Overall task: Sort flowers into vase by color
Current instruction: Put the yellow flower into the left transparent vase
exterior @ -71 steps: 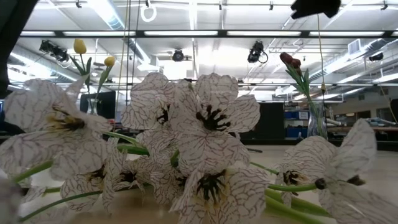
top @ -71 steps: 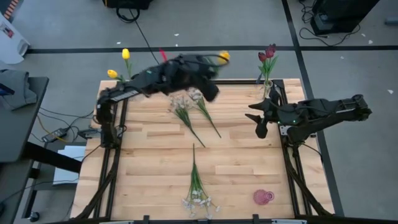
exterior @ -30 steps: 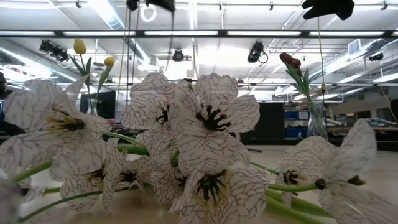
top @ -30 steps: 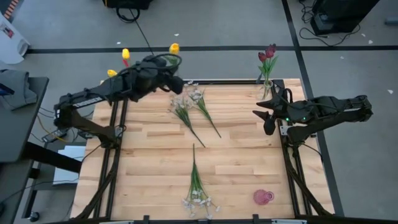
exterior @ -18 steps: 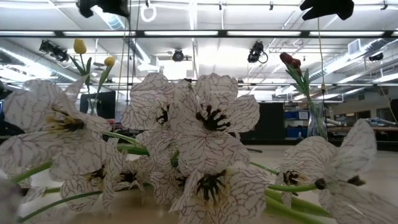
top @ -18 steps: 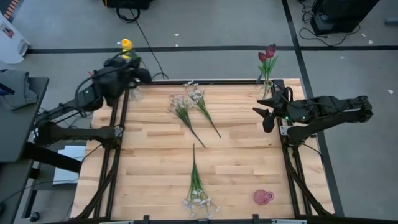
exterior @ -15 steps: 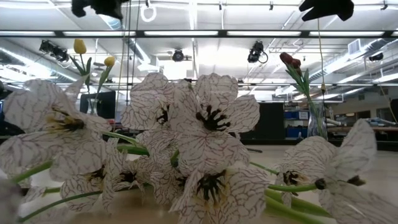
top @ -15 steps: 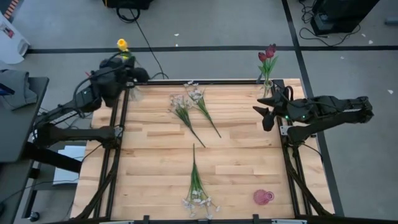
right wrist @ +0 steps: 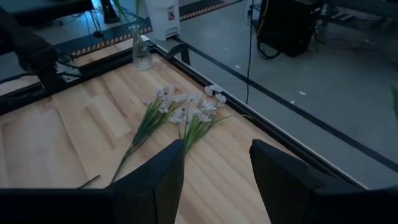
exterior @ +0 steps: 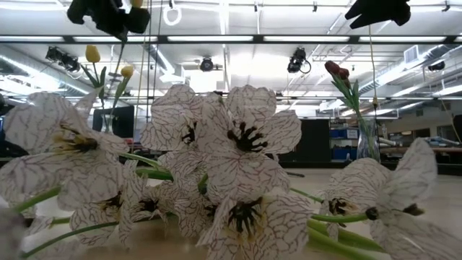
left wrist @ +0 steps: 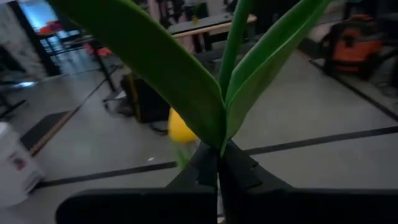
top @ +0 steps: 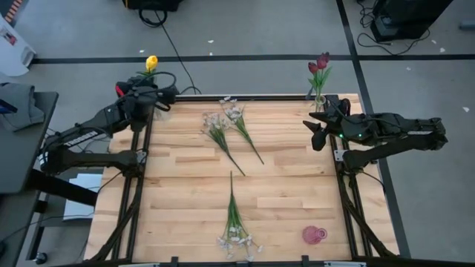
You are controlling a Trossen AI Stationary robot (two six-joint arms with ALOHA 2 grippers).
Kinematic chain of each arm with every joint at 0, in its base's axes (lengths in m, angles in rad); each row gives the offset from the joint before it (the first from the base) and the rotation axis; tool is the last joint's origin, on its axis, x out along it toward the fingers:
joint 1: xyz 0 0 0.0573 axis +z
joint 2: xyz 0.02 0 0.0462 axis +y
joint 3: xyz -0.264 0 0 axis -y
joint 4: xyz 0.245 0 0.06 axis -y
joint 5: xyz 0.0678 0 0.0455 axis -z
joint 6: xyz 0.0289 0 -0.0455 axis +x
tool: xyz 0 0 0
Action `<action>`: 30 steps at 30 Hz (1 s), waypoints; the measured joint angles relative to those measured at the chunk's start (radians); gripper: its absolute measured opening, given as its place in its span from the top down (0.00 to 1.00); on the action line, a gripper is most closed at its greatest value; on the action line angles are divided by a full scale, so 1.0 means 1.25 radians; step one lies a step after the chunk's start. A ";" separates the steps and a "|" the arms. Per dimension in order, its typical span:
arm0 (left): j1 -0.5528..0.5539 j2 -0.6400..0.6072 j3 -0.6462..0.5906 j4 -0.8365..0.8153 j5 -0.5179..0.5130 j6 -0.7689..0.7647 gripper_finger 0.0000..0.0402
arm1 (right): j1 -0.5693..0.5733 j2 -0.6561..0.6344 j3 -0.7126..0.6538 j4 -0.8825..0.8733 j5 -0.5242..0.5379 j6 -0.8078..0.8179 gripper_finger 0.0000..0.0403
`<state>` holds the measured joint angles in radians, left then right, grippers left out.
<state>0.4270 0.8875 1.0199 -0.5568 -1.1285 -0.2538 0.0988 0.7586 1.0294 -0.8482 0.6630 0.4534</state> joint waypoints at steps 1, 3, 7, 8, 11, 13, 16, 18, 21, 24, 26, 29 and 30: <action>0.008 0.000 0.000 -0.011 -0.003 -0.008 0.99 | -0.002 0.000 0.000 0.000 0.000 -0.006 0.52; 0.026 0.000 -0.001 -0.019 -0.002 -0.013 0.99 | -0.006 0.000 0.000 -0.001 0.002 -0.015 0.52; 0.055 -0.004 -0.035 0.067 0.060 0.020 0.99 | -0.015 0.000 0.000 0.000 0.013 -0.028 0.52; 0.061 -0.006 -0.047 0.111 0.086 0.040 0.99 | -0.017 0.000 0.000 0.000 0.014 -0.030 0.52; 0.081 -0.008 -0.076 0.210 0.124 0.088 0.99 | -0.023 0.000 0.000 0.000 0.014 -0.030 0.52; 0.093 -0.008 -0.081 0.226 0.125 0.102 0.99 | -0.024 0.000 0.000 0.000 0.014 -0.030 0.52; 0.113 -0.014 -0.081 0.226 0.132 0.137 0.99 | -0.024 0.000 0.000 -0.001 0.014 -0.030 0.52; 0.128 -0.025 -0.081 0.225 0.134 0.156 0.99 | -0.024 0.000 0.000 -0.001 0.014 -0.030 0.52; 0.154 -0.043 -0.081 0.221 0.167 0.161 0.99 | -0.024 0.000 0.000 0.000 0.016 -0.030 0.52; 0.171 -0.053 -0.081 0.220 0.179 0.176 0.99 | -0.024 0.000 0.000 0.000 0.020 -0.026 0.52; 0.177 -0.053 -0.081 0.216 0.181 0.175 0.99 | -0.024 0.000 0.000 0.000 0.020 -0.025 0.52; 0.186 -0.052 -0.081 0.208 0.198 0.163 0.99 | -0.024 0.000 0.000 0.000 0.020 -0.023 0.52; 0.188 -0.052 -0.081 0.203 0.202 0.155 0.99 | -0.024 0.000 0.000 0.000 0.021 -0.021 0.52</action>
<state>0.6625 0.8230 0.9192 -0.3029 -0.8765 -0.0606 0.0692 0.7589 1.0294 -0.8482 0.6895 0.4271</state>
